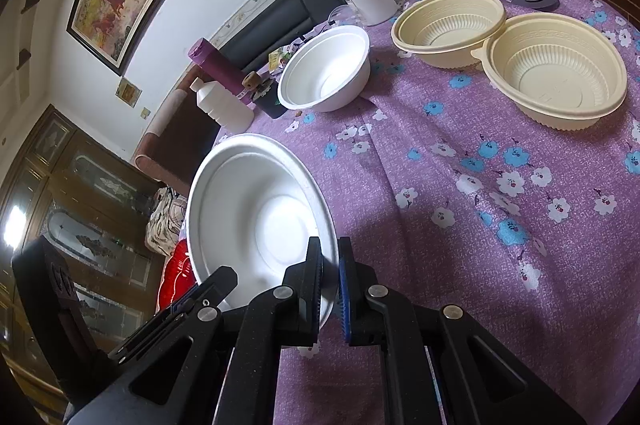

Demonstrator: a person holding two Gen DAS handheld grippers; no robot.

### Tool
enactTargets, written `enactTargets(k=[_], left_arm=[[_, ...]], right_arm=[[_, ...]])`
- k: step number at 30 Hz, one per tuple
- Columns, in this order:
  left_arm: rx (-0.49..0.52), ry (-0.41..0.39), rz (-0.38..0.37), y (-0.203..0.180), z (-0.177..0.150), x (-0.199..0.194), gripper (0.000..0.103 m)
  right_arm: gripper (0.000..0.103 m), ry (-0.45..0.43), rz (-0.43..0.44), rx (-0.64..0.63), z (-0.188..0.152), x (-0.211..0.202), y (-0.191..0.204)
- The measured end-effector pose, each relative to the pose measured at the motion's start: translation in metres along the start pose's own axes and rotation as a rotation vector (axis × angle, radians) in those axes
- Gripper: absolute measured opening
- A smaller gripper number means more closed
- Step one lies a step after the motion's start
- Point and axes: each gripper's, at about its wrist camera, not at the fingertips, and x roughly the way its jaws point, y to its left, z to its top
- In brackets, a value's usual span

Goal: Organize plates and bowls
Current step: 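Lift the white foam bowl and hold it above the table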

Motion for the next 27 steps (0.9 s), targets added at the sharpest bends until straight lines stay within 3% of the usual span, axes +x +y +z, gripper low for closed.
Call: enactTargets(k=[27], left_arm=[[-0.024,-0.016,0.013,0.012,-0.002,-0.010,0.014]], right_arm=[[0.008,0.009,0.017,-0.029,-0.001,0.004,0.015]])
